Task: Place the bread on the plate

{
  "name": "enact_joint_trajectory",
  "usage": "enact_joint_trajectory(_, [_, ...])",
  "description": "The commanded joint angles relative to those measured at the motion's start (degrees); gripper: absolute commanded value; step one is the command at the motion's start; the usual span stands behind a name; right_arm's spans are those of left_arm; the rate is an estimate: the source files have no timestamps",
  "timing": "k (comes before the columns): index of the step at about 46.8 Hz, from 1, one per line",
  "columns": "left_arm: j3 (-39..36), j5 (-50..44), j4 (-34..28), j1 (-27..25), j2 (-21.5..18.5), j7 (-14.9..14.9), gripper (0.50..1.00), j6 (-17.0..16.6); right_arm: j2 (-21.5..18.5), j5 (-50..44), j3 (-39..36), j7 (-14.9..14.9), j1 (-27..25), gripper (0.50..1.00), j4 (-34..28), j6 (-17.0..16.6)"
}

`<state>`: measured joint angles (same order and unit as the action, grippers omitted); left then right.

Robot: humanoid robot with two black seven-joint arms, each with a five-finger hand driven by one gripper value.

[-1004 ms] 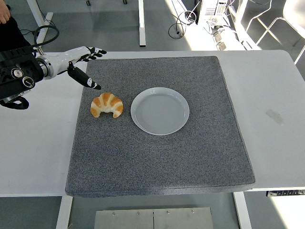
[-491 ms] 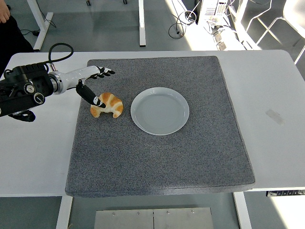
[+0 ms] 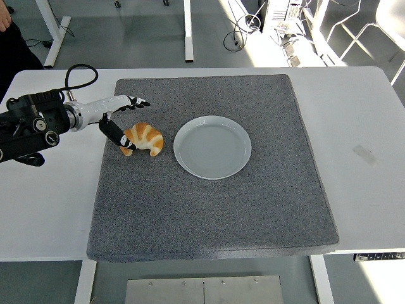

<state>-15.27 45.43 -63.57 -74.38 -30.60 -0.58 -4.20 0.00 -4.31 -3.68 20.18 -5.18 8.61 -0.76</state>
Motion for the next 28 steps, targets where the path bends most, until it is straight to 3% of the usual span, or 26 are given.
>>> enact_joint_trajectory(1, [-0.1, 0.4, 0.8, 0.1, 0.5, 0.0, 0.969, 0.0, 0.0, 0.0, 0.0, 0.0, 0.0, 1.0, 0.0, 0.0])
enact_joint_trajectory(21, [-0.2, 1.3, 4.6, 1.6, 4.7, -0.1, 0.965, -0.1, 0.0, 0.0, 0.0, 0.0, 0.0, 1.0, 0.0, 0.0])
enact_joint_trajectory(28, [-0.3, 1.4, 4.8, 1.6, 5.2, -0.2, 0.927, -0.1, 0.0, 0.0, 0.0, 0.0, 0.0, 1.0, 0.0, 0.1])
